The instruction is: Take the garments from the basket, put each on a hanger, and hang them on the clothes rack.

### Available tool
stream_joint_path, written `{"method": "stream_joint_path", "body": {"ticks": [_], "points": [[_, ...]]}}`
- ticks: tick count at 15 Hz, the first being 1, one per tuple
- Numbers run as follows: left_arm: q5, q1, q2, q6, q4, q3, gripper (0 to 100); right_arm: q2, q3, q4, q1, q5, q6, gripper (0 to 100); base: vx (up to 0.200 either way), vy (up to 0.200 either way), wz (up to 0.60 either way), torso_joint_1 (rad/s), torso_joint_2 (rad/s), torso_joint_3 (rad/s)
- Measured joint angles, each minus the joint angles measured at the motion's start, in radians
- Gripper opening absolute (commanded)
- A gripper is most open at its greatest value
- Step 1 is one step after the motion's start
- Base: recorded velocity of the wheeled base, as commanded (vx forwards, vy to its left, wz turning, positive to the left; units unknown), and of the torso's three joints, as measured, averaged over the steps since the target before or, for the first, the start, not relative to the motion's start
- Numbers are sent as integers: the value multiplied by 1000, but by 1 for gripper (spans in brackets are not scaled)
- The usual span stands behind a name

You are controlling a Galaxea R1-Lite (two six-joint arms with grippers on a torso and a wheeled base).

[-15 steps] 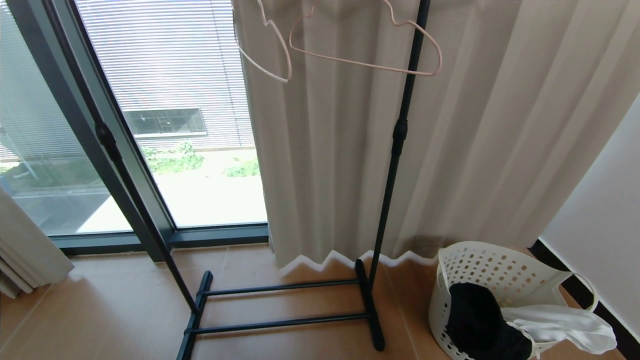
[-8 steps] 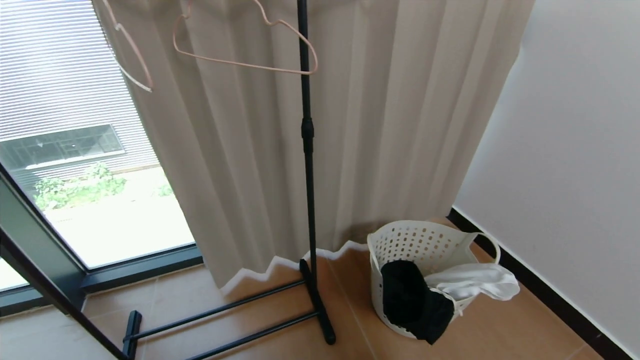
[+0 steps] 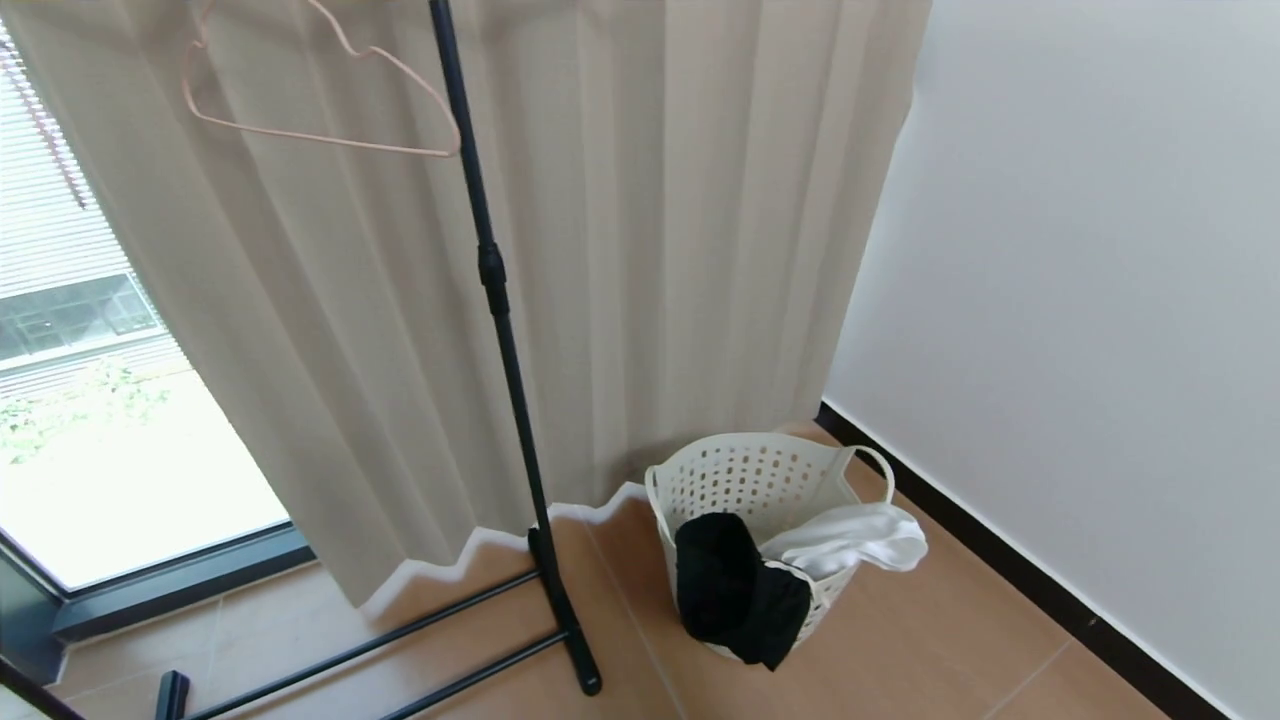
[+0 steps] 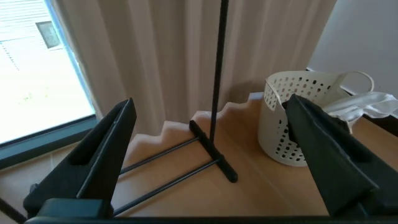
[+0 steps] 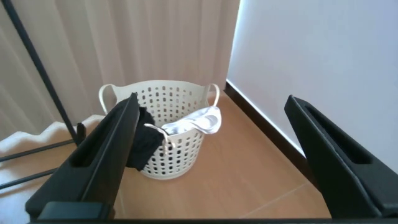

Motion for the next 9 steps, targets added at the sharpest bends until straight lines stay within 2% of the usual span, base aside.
{"method": "stream_joint_path", "body": {"ticks": [2,6,9], "points": [[0,0,0,0,0,0,100,0,0,1,1,-1,-1,100,0,0,0,0,0,0],[0,0,0,0,0,0,100,0,0,0,0,0,-1,100,0,-200,0,0,4,-1],[0,0,0,0,0,0,100,0,0,0,0,0,-1,100,200,0,0,4,2,2]]}}
